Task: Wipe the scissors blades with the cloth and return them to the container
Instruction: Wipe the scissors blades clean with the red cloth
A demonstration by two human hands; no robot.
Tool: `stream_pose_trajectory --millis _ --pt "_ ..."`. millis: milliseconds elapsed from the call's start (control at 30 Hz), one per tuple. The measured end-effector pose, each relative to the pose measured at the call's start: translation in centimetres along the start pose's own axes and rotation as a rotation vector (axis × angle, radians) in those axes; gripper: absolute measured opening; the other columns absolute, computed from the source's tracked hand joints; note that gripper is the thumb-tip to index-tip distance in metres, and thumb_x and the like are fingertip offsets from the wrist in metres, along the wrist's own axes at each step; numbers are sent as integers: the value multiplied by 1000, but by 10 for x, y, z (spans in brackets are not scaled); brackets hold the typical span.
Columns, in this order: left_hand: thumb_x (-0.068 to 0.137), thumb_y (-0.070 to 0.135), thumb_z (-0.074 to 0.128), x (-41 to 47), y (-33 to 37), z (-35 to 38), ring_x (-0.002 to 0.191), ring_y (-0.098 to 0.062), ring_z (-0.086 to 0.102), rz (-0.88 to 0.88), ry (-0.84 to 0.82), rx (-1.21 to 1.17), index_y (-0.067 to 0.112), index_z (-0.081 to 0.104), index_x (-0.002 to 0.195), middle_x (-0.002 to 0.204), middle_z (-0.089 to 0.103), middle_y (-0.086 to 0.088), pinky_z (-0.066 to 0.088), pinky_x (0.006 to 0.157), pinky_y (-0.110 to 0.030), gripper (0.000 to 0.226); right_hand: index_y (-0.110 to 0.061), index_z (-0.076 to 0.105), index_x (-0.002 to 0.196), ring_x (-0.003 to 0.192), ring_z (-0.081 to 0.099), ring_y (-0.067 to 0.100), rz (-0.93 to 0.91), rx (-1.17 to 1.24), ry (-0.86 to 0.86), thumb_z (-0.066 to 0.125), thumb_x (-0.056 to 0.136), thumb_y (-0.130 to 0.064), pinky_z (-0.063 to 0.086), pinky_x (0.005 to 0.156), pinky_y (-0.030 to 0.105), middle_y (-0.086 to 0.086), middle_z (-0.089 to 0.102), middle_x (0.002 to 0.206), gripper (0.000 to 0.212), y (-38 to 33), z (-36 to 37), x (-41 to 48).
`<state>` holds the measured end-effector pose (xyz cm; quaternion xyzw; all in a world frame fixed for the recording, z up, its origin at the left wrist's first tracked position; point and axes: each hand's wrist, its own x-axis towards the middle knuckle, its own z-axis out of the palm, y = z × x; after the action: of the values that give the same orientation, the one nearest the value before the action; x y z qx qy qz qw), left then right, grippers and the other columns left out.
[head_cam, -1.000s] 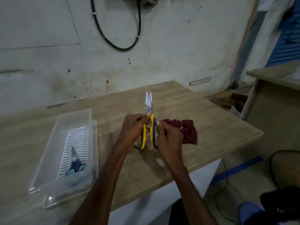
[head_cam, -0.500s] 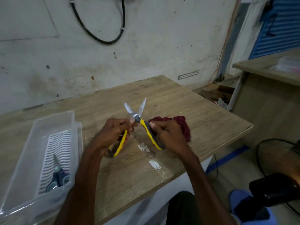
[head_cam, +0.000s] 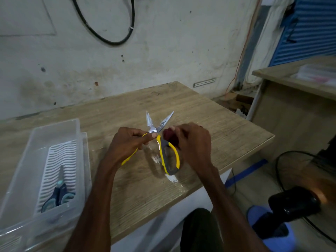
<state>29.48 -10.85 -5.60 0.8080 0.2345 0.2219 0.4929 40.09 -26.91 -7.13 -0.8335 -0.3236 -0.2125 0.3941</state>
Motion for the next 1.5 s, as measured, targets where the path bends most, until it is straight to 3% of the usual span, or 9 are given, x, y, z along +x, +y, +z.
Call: stream_pose_trajectory --millis 233,467,600,833,1033,1167,1233,1333,1500 --pt "58 51 83 -2 -1 -1 47 -7 55 -42 28 -46 23 77 65 57 69 1 44 57 -25 29 -19 73 84 90 61 26 -49 -238 -324 65 78 -36 49 73 35 6 65 93 20 -5 11 21" --pt "49 70 76 0 -7 2 51 -5 57 -75 39 30 30 77 67 58 69 4 45 62 -28 44 -20 63 80 83 63 14 134 262 -157 66 83 -28 49 77 36 -4 67 82 9 -16 -1 16" --pt "49 74 73 -1 -6 6 46 -5 47 -84 55 163 32 76 69 45 56 8 38 56 -27 46 -15 64 83 71 66 8 47 463 -28 65 86 -19 53 71 36 -6 70 75 5 -27 5 6" --pt "56 80 64 -4 -8 3 57 -6 65 -82 40 183 31 74 69 57 69 5 49 67 -29 51 -20 77 90 80 70 2 65 487 -333 70 83 -18 56 81 33 -5 76 83 10 -26 7 12" --pt "64 72 66 0 -11 6 62 -7 68 -31 19 218 33 73 71 59 70 8 56 77 -43 40 -16 78 85 72 61 -9 -74 358 -303 72 77 -11 46 69 12 -1 75 79 11 -32 5 20" --pt "58 75 66 1 -12 8 67 -8 68 -14 80 256 38 73 74 64 70 12 57 73 -39 41 -13 76 84 79 60 16 -166 216 -197 66 81 -13 46 72 32 8 68 80 11 -33 20 20" --pt "61 72 67 0 -12 9 69 -8 68 -16 127 278 37 74 71 64 69 13 55 69 -32 38 -12 73 89 83 54 25 -200 110 -213 57 86 -20 41 73 30 11 60 84 19 -34 26 16" --pt "67 64 69 -1 -12 7 70 -6 67 -24 151 318 36 76 79 61 67 14 49 65 -27 31 -15 75 91 84 56 23 -234 119 -288 62 88 -25 43 76 33 10 61 84 17 -36 25 11" --pt "61 70 69 -2 -13 9 61 -8 67 1 136 267 43 74 79 55 66 9 52 68 -35 33 -19 79 78 69 63 13 -137 219 -201 73 77 -22 47 66 33 3 72 69 7 -37 17 24"
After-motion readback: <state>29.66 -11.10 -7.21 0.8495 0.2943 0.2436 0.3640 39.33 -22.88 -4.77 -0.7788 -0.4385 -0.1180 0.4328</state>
